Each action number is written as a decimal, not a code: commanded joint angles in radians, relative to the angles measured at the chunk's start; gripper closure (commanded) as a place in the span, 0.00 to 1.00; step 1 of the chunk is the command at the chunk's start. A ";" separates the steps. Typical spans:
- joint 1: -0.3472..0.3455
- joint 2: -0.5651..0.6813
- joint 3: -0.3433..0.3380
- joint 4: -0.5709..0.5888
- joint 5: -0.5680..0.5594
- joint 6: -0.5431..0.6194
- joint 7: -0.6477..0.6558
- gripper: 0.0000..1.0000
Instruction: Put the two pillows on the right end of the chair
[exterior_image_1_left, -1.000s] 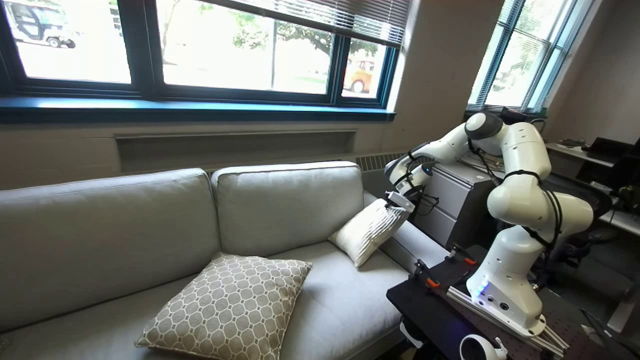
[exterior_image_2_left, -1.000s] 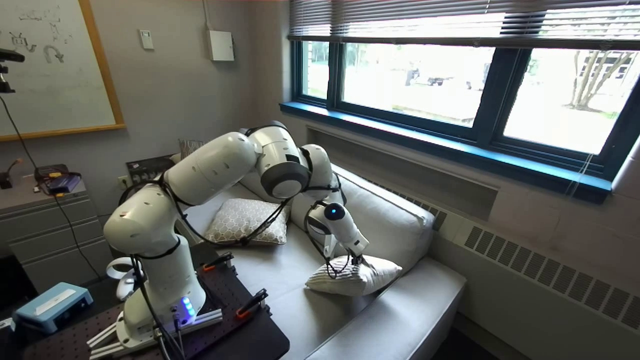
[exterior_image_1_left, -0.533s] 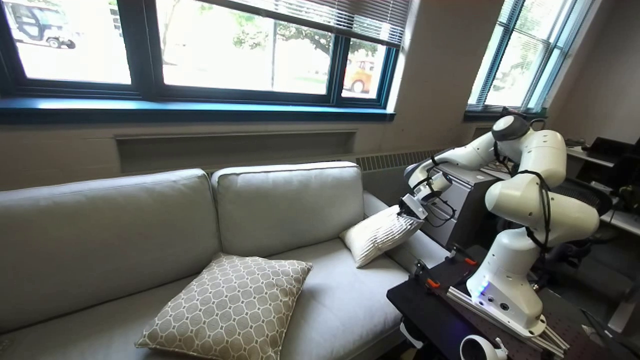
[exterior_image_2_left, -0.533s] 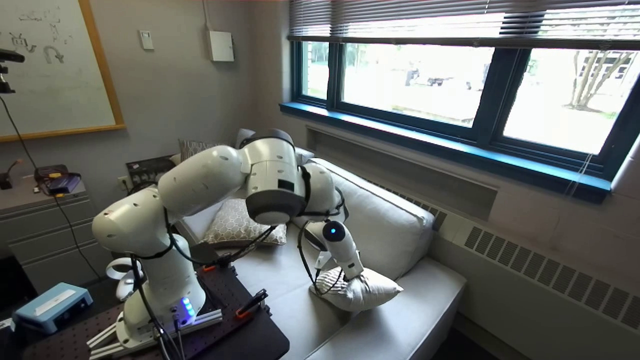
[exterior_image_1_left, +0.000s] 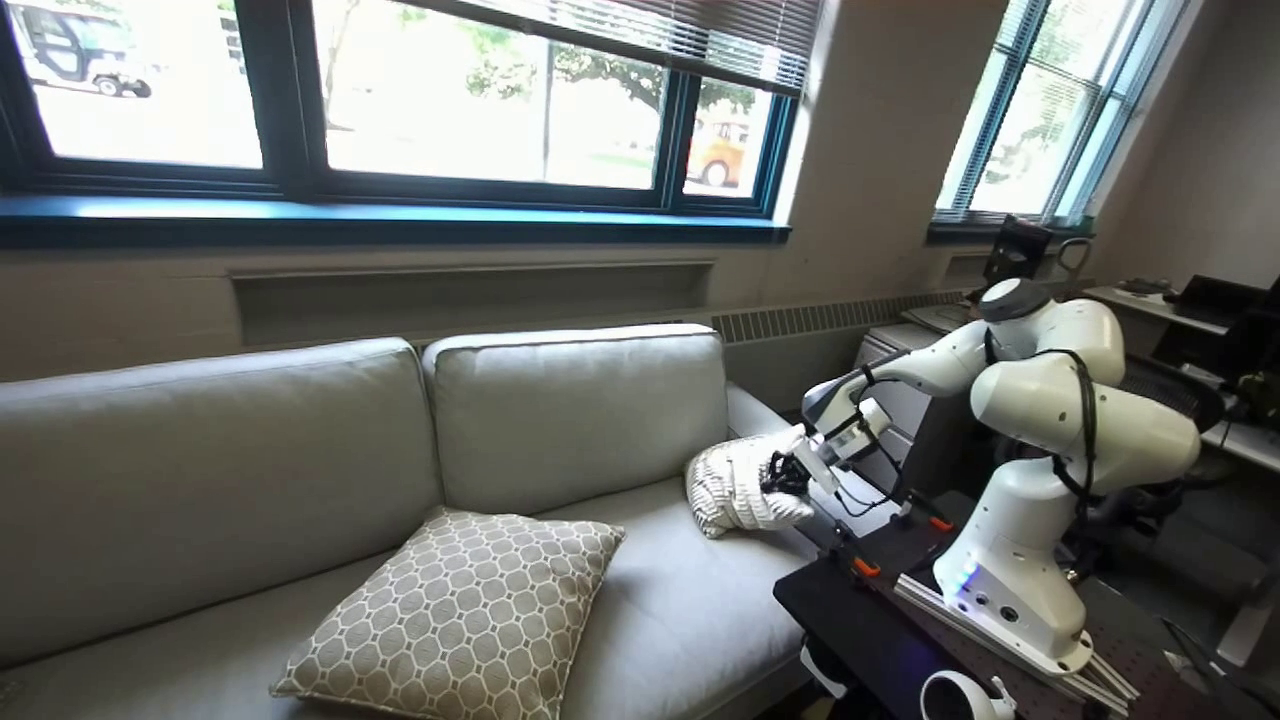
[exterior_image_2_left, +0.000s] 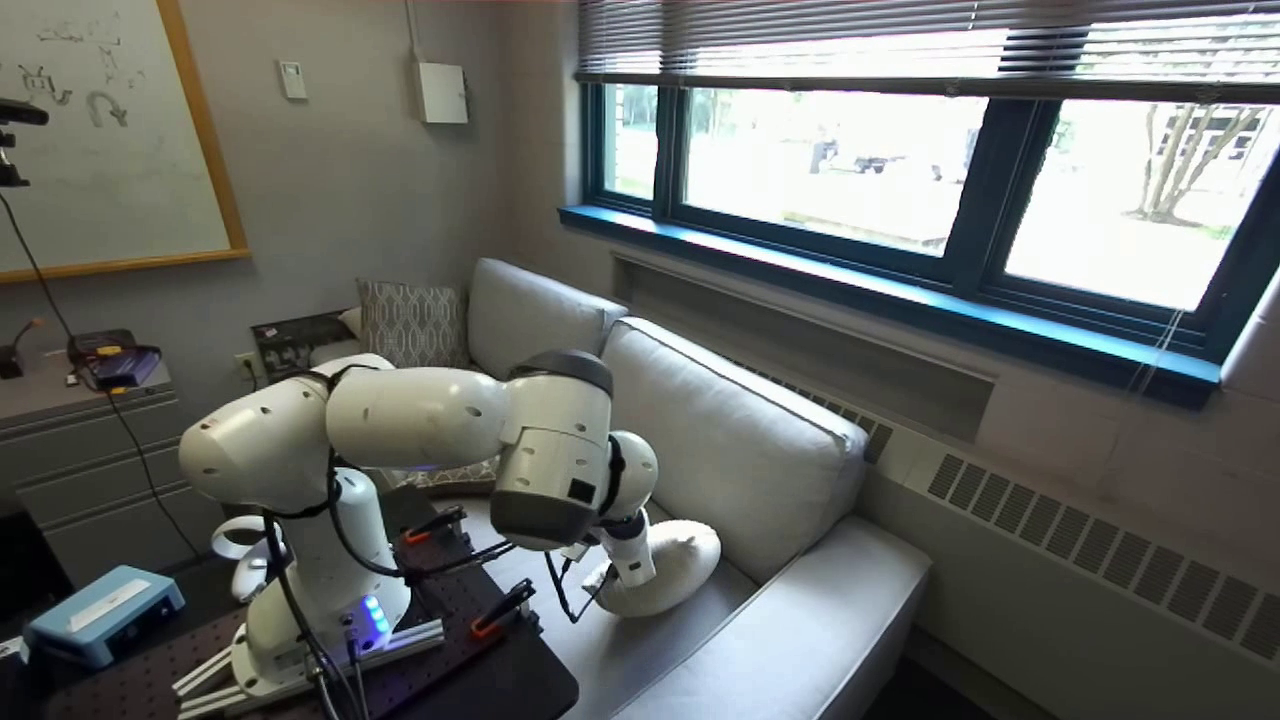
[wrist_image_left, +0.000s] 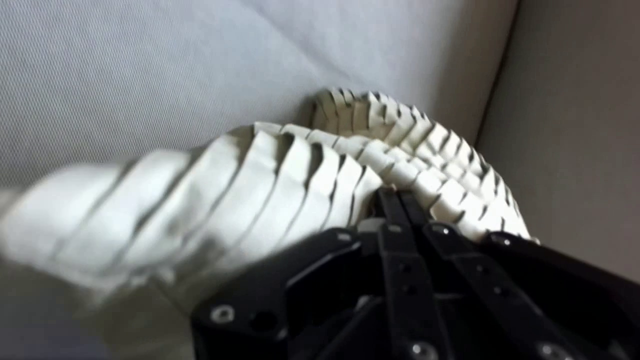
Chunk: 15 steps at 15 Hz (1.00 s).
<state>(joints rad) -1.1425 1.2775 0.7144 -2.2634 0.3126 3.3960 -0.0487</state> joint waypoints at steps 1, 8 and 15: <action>0.209 -0.039 -0.114 0.011 -0.039 -0.118 0.159 0.98; 0.520 -0.350 -0.240 -0.186 -0.004 -0.175 0.267 0.39; 0.783 -0.716 -0.415 -0.382 -0.025 -0.251 0.267 0.00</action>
<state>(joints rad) -0.4736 0.7590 0.4076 -2.5589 0.2993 3.2452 0.1879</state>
